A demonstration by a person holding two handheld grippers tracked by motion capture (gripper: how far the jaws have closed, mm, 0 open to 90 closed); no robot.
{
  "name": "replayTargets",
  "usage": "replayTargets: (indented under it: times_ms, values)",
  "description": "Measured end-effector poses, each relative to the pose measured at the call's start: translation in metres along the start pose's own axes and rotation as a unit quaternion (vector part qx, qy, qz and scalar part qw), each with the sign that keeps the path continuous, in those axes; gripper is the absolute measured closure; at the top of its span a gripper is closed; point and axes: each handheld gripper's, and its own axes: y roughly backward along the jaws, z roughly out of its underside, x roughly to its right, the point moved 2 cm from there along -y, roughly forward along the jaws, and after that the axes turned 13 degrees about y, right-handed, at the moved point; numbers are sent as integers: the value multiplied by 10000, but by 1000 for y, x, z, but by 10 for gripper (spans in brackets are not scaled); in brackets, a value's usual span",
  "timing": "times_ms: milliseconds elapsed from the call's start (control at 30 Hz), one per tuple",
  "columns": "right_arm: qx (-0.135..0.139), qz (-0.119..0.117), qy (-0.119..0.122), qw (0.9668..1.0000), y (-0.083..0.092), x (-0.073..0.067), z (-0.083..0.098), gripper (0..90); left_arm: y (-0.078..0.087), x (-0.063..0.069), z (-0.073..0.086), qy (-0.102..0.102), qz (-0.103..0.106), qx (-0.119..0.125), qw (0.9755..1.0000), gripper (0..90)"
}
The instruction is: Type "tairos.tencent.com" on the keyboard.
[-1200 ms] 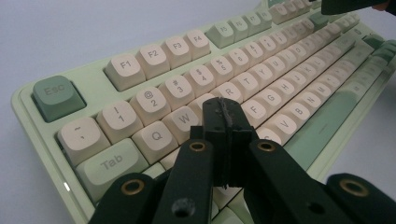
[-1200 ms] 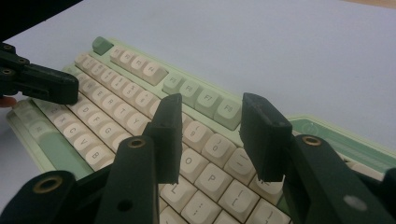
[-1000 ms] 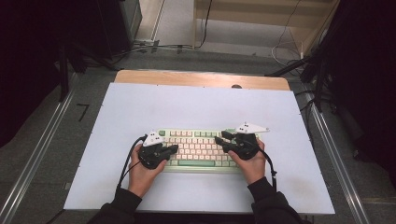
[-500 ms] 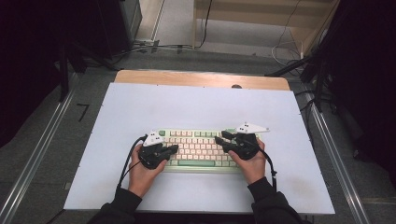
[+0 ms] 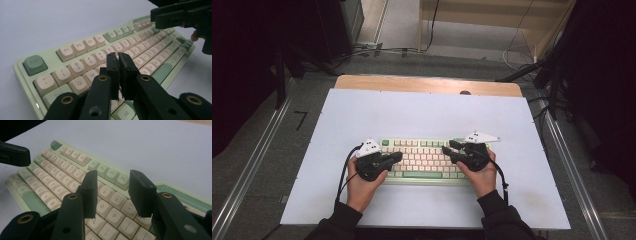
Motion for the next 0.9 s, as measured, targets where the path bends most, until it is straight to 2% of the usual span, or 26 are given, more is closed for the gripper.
replayTargets:
  times_ms: [233,467,900]
  values:
    - [19,17,-18,10000,0,1,0,562,6,-3,-2,62,56,162,9998,778]
    - [10,12,0,10000,1,1,0,563,10,-4,-3,89,68,293,9995,727]
    - [13,-12,4,10000,2,-1,0,556,16,-11,-4,139,-9,376,9992,619]
